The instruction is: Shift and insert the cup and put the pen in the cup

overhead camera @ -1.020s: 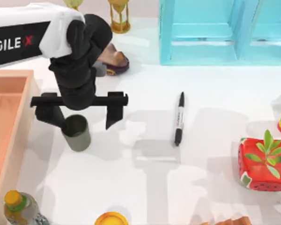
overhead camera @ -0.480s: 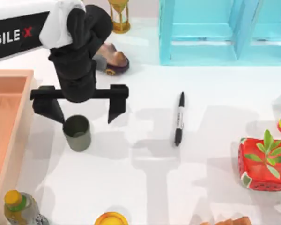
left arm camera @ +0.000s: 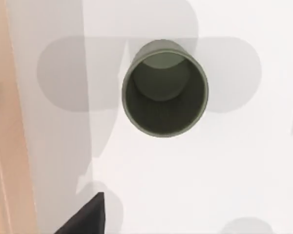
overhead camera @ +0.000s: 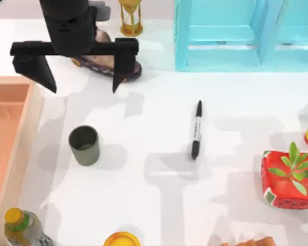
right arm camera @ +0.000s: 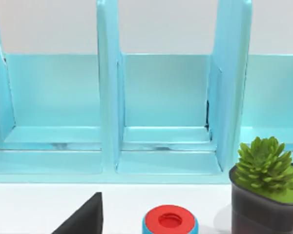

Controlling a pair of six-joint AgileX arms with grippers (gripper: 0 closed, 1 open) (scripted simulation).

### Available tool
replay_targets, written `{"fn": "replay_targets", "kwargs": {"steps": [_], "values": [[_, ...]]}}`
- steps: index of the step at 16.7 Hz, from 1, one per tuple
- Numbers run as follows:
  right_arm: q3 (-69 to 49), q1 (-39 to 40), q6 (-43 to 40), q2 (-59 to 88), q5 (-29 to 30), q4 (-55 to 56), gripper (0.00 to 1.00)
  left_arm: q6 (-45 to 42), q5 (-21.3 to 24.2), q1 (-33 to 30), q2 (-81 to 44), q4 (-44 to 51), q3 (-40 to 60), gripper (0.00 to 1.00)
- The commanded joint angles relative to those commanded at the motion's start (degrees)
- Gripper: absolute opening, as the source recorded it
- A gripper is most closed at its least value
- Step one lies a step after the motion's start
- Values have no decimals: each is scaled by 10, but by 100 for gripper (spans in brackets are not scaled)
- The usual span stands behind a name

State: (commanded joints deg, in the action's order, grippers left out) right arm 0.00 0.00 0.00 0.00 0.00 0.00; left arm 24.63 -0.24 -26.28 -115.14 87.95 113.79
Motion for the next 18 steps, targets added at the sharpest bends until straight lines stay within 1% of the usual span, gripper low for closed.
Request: {"fn": "replay_targets", "kwargs": {"steps": [3,8,10,13,18], "values": [[0,0,0,0,0,0,100,-1,0,0,5,39,39,100],[0,0,0,0,0,0,100,-1,1,2,3,38,40,100],[0,0,0,0,0,0,100,0,11,-11,-17,36,59,100],[0,0,0,0,0,0,100,4,35,-45,-94,19,126,100],[0,0,0,0,0,0,100,26,75,-101,-280,-37,273,100]]}}
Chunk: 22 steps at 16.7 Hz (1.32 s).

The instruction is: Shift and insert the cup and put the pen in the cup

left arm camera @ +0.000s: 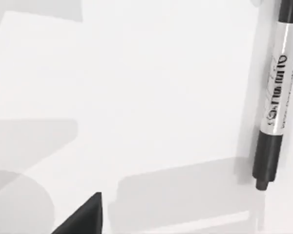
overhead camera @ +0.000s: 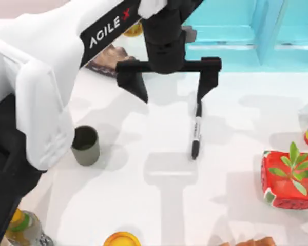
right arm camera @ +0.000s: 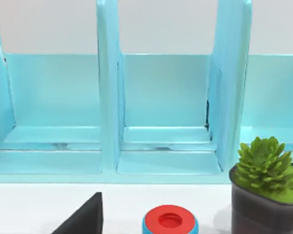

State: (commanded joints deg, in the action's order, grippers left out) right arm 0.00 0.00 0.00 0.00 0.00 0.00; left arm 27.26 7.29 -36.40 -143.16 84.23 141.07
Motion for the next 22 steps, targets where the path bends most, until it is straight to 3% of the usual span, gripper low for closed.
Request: {"fn": "replay_targets", "kwargs": {"steps": [4,9,22], "values": [[0,0,0,0,0,0,100,13,29,-24,-66,-21,56,100],[0,0,0,0,0,0,100,13,29,-22,-68,-22,55,100],[0,0,0,0,0,0,100,32,29,-43,-98,-219,-106,100]]}}
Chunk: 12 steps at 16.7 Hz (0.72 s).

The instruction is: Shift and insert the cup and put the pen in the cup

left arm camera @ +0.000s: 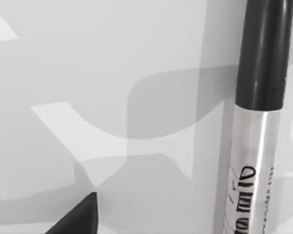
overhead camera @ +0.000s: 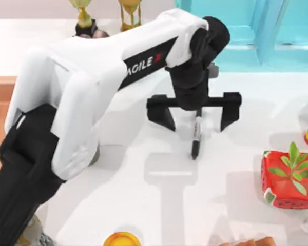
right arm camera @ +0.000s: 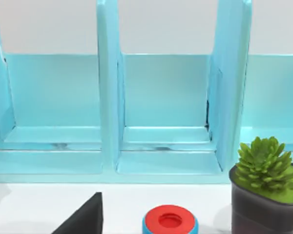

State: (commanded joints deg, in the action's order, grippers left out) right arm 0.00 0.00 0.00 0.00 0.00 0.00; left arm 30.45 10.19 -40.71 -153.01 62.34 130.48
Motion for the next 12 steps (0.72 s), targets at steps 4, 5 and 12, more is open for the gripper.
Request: {"fn": "replay_targets", "kwargs": {"steps": [4,5,12], "values": [[0,0,0,0,0,0,100,0,0,0,0,0,0,92],[0,0,0,0,0,0,100,0,0,0,0,0,0,85],[0,0,0,0,0,0,100,0,0,0,0,0,0,32]]}}
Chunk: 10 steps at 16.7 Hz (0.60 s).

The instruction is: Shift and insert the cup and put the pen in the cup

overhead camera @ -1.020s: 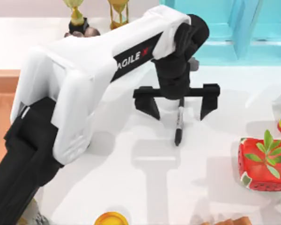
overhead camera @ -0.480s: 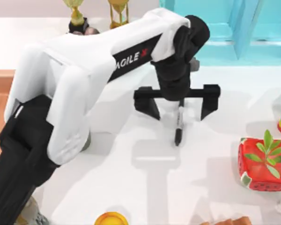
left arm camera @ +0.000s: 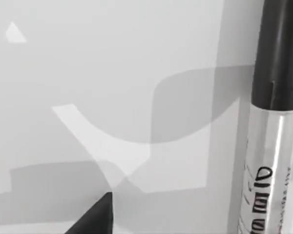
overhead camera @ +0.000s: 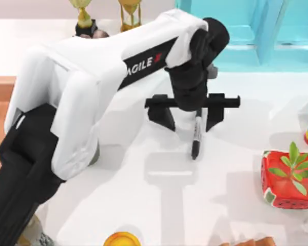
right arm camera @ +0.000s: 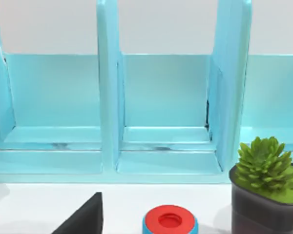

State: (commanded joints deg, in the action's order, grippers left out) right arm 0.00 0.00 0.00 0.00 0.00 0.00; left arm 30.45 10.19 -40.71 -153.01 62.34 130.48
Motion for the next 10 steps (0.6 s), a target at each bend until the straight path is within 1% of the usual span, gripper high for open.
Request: {"fn": "replay_targets", "kwargs": {"steps": [4,5,10], "values": [[0,0,0,0,0,0,100,0,0,0,0,0,0,2],[0,0,0,0,0,0,100,0,0,0,0,0,0,0],[0,0,0,0,0,0,100,0,0,0,0,0,0,0]]}}
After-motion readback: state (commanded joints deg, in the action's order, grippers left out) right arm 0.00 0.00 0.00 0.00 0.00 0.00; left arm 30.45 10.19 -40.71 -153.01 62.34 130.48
